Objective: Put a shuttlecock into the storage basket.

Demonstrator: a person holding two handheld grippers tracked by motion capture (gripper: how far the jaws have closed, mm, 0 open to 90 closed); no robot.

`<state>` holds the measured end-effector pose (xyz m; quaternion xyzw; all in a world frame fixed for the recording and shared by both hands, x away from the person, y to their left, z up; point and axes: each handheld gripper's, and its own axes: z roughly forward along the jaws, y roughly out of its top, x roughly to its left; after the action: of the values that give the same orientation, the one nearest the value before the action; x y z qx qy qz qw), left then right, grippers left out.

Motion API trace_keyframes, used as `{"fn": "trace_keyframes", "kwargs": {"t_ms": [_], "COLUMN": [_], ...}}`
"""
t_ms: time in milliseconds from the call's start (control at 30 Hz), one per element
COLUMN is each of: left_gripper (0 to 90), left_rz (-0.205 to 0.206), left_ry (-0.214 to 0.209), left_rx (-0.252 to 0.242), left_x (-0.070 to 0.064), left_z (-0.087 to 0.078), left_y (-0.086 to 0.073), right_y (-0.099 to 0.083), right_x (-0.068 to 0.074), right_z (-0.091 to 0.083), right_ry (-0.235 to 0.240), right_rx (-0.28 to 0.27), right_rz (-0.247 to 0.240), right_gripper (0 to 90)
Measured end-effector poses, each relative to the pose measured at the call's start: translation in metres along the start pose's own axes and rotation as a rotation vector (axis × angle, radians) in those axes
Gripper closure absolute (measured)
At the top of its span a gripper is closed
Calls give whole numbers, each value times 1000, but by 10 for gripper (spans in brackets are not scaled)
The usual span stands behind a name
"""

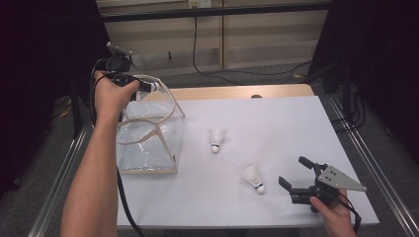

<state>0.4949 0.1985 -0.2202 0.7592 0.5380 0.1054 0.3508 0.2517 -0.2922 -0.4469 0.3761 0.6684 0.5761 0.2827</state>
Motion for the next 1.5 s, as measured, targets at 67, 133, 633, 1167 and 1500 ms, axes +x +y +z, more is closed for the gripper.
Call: {"fn": "trace_keyframes", "kwargs": {"t_ms": [67, 133, 633, 1167, 1500], "left_gripper": [893, 893, 891, 830, 785], "left_rz": [-3, -6, -19, -19, -8], "left_ry": [8, 6, 20, 19, -46], "left_rx": [5, 5, 15, -7, -15], "left_x": [1, 3, 10, 18, 5], "left_z": [1, 2, 13, 25, 21], "left_y": [0, -1, -5, -9, -11], "right_y": [0, 0, 0, -1, -1], "right_x": [0, 0, 0, 0, 0], "right_z": [0, 0, 0, 0, 0], "right_ry": [0, 1, 1, 6, 8], "right_rx": [0, -1, 0, 5, 2], "right_rz": [0, 0, 0, 8, -2], "right_gripper": [15, 15, 14, 14, 14]}}
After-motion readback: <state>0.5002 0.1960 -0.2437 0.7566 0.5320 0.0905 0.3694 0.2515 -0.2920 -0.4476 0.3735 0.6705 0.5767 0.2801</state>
